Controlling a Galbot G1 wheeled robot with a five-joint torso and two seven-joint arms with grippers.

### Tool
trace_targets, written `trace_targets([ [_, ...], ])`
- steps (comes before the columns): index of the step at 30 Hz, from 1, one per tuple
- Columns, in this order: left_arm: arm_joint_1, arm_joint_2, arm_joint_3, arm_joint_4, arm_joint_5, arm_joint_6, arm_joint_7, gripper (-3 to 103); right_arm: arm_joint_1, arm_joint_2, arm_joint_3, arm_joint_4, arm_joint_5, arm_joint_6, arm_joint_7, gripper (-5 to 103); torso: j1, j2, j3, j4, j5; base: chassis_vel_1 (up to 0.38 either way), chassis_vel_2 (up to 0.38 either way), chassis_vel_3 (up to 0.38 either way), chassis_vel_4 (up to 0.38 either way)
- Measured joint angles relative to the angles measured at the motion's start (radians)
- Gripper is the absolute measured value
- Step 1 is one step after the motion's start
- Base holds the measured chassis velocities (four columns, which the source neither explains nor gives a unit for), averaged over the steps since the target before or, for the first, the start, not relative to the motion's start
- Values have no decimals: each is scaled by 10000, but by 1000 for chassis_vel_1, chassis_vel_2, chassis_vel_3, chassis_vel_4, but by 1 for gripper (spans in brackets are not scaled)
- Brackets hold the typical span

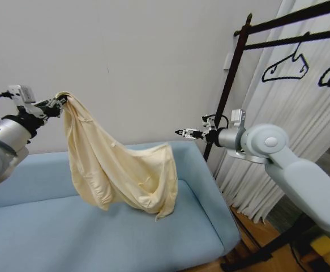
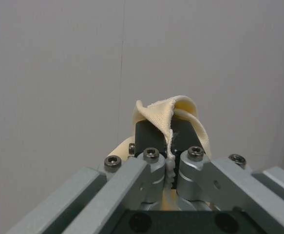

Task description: Pick up the clothes from the sofa and hang them on the clothes hanger.

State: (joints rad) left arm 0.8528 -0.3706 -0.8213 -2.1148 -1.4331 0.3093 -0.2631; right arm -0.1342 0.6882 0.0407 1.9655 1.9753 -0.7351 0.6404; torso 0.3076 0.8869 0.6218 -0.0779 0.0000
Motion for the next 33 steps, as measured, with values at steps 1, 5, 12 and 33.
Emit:
trace_targets([
  [1, 28, -18, -16, -13, 1, 0, -5, 1, -2, 47, 0, -27, -314, 100, -38, 100, 0, 0, 0, 0, 0, 0, 0, 0, 0],
  [5, 56, -53, -21, -37, 60, 2, -14, 1, 173, 161, -310, -42, -2298, 619, -173, 100, 0, -1, 1, 0, 3, 0, 0, 0, 0],
  [12, 225, -231, -12, -100, 202, 23, 5, 1, 2029, 685, -1431, -123, -5150, 1432, 2527, 100, 0, 0, 0, 1, -1, 0, 0, 0, 0],
  [33, 1152, -1866, -565, -885, 851, 29, -14, 1, 8711, 1172, -4993, -4610, -4295, 1636, 6048, 100, 0, -1, 0, -1, 3, 0, 0, 0, 0],
])
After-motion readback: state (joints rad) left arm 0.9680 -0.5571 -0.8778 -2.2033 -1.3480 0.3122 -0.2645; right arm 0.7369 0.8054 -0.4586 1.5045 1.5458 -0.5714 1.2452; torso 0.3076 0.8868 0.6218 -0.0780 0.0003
